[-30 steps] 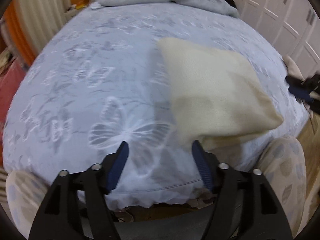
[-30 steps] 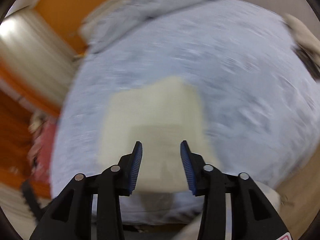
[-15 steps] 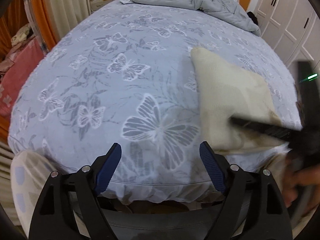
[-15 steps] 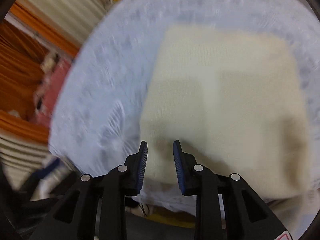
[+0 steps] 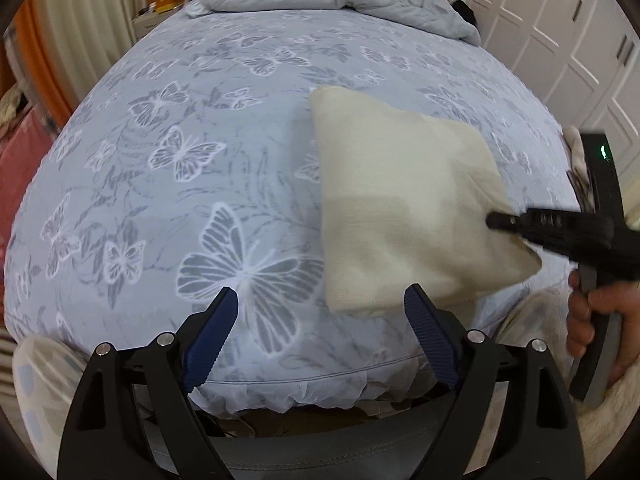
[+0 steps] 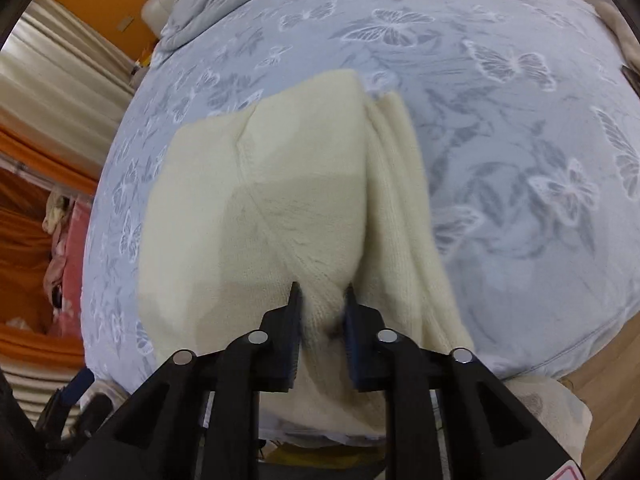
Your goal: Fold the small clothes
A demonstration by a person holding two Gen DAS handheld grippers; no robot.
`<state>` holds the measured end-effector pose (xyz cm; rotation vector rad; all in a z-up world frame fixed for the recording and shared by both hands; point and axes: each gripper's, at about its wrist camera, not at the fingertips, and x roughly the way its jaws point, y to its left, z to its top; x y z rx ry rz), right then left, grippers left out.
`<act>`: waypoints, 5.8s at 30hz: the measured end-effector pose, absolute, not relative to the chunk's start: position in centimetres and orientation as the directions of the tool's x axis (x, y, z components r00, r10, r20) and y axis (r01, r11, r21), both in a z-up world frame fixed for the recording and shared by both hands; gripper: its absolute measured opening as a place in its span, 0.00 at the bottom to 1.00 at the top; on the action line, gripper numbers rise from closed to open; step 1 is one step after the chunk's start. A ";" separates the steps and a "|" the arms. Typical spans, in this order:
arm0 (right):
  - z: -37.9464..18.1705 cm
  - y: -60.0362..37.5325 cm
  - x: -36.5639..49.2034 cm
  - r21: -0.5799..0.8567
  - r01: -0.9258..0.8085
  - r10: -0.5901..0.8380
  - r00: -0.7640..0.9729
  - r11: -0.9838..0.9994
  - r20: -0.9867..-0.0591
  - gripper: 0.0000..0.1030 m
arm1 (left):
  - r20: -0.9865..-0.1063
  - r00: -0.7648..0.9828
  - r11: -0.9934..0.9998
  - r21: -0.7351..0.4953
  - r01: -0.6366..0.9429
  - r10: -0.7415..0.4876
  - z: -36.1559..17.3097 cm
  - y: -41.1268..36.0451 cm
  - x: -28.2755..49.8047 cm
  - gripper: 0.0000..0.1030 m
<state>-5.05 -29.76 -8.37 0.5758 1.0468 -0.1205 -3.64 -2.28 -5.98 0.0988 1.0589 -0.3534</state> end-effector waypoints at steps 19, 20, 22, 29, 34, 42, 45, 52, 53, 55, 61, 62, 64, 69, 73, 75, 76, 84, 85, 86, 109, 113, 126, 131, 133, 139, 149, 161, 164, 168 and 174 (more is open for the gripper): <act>-1.5 -25.6 -3.3 0.410 0.166 0.233 0.611 0.897 -0.757 0.21 | -0.888 0.416 0.945 -0.056 0.323 -0.195 -7.2 -2.9 -3.1 0.85; -1.7 -24.5 -2.3 0.406 0.136 0.252 0.598 0.904 -0.761 0.20 | -0.891 0.408 0.947 -0.066 0.314 -0.197 -7.3 -2.7 -3.1 0.85; -4.8 -21.6 0.9 0.372 0.093 0.279 0.504 0.924 -0.818 0.20 | -0.891 0.406 0.950 -0.074 0.305 -0.200 -7.2 -2.5 -3.0 0.85; -9.5 -20.2 3.1 0.354 0.129 0.286 0.373 0.926 -0.883 0.15 | -0.891 0.414 0.954 -0.066 0.291 -0.188 -6.9 -1.1 -3.1 0.85; -7.5 -24.5 -1.6 0.198 0.232 0.084 0.426 0.952 -0.901 0.14 | -0.892 0.407 0.958 -0.086 0.274 -0.196 -7.3 -0.4 -2.7 0.85; -9.6 -30.4 -4.5 0.380 0.386 0.180 0.463 0.840 -0.868 0.15 | -0.893 0.389 0.945 -0.103 0.311 -0.225 -7.2 -2.6 -2.3 0.85; -7.9 -32.5 -5.2 0.378 0.417 0.133 0.509 0.827 -0.850 0.28 | -0.884 0.400 0.939 -0.107 0.328 -0.241 -6.5 -3.4 -2.0 0.86; -11.4 -33.6 -3.1 0.397 0.442 0.186 0.448 0.804 -0.875 0.56 | -0.879 0.396 0.935 -0.137 0.327 -0.267 -6.0 -5.8 -0.3 0.86; -12.0 -33.1 -2.9 0.380 0.439 0.175 0.439 0.814 -0.881 0.55 | -0.877 0.394 0.933 -0.143 0.330 -0.274 -5.9 -6.3 -0.1 0.86; -12.2 -32.8 -2.3 0.381 0.410 0.182 0.447 0.829 -0.876 0.22 | -0.878 0.394 0.932 -0.138 0.336 -0.272 -5.7 -6.9 -0.1 0.86; -8.3 -34.5 -4.5 0.394 0.411 0.115 0.558 0.822 -0.822 0.06 | -0.875 0.407 0.926 -0.111 0.360 -0.263 -5.7 -8.1 0.3 0.87; -10.7 -34.9 -4.1 0.362 0.433 0.129 0.480 0.826 -0.868 0.04 | -0.879 0.399 0.927 -0.113 0.357 -0.261 -6.1 -8.2 0.6 0.87; -13.8 -35.3 -4.1 0.361 0.443 0.169 0.415 0.821 -0.894 0.05 | -0.888 0.379 0.928 -0.122 0.351 -0.260 -6.9 -8.6 1.1 0.87; -10.3 -36.1 -5.4 0.435 0.464 0.155 0.526 0.772 -0.836 0.59 | -0.909 0.317 0.932 -0.164 0.324 -0.270 -8.4 -9.1 2.5 0.87; -10.3 -36.0 -4.8 0.443 0.453 0.168 0.526 0.774 -0.833 0.76 | -0.914 0.292 0.937 -0.197 0.288 -0.281 -9.0 -9.2 3.7 0.89; -11.8 -35.9 -4.0 0.445 0.464 0.196 0.491 0.766 -0.849 0.76 | -0.924 0.264 0.940 -0.203 0.274 -0.276 -9.7 -9.5 4.4 0.89; -12.5 -35.9 -3.7 0.445 0.467 0.207 0.475 0.765 -0.855 0.76 | -0.927 0.251 0.942 -0.211 0.262 -0.277 -10.1 -9.6 4.9 0.89; -17.2 -36.5 -2.7 0.553 0.489 0.348 0.450 0.675 -0.822 0.84 | -0.944 0.224 0.952 -0.186 0.244 -0.242 -12.5 -11.1 7.1 0.96; -17.6 -36.6 -2.6 0.576 0.489 0.375 0.451 0.655 -0.810 0.85 | -0.945 0.225 0.953 -0.183 0.243 -0.239 -12.8 -11.2 7.2 0.96; -18.0 -36.7 -2.5 0.600 0.485 0.403 0.454 0.636 -0.794 0.85 | -0.944 0.230 0.954 -0.181 0.241 -0.237 -13.0 -11.2 7.5 0.96; -18.2 -35.5 -1.6 0.637 0.397 0.408 0.522 0.661 -0.749 0.69 | -0.914 0.163 0.920 -0.340 0.196 -0.372 -15.6 -10.7 9.9 0.96; -17.4 -35.7 -2.4 0.674 0.380 0.421 0.562 0.634 -0.712 0.49 | -0.921 0.176 0.923 -0.304 0.235 -0.348 -13.8 -11.0 9.1 0.75; -16.8 -33.3 -6.3 0.668 0.429 0.464 0.491 0.608 -0.737 0.56 | -0.939 0.066 0.926 -0.318 0.204 -0.337 -13.7 -7.2 4.6 0.82; -17.2 -33.2 -5.6 0.641 0.450 0.436 0.482 0.621 -0.760 0.60 | -0.940 0.080 0.927 -0.308 0.215 -0.331 -13.8 -8.6 5.0 0.78; -15.8 -32.3 -5.9 0.619 0.418 0.400 0.501 0.665 -0.768 0.45 | -0.946 0.115 0.929 -0.266 0.256 -0.303 -12.6 -9.3 4.5 0.67; -12.0 -30.2 -8.0 0.610 0.393 0.348 0.558 0.688 -0.753 0.40 | -0.935 0.194 0.915 -0.222 0.338 -0.298 -8.9 -8.5 3.2 0.53; -3.9 -27.0 -12.4 0.610 0.315 0.302 0.650 0.727 -0.697 0.40 | -0.892 0.339 0.902 -0.146 0.407 -0.298 -0.2 -5.8 -1.5 0.53; 6.2 -23.5 -15.6 0.599 0.161 0.261 0.791 0.784 -0.554 0.40 | -0.769 0.511 0.888 -0.159 0.431 -0.385 9.6 -1.5 -5.9 0.53; 9.7 -23.1 -16.1 0.584 0.106 0.247 0.835 0.805 -0.491 0.40 | -0.706 0.568 0.877 -0.163 0.451 -0.423 12.8 -0.7 -6.9 0.53; 15.0 -22.6 -16.9 0.554 0.019 0.232 0.895 0.832 -0.380 0.40 | -0.603 0.637 0.858 -0.174 0.484 -0.481 17.4 0.5 -7.9 0.53; 21.8 -20.8 -16.4 0.505 -0.108 0.252 0.941 0.856 -0.226 0.40 | -0.428 0.736 0.846 -0.159 0.510 -0.524 23.8 2.9 -8.7 0.54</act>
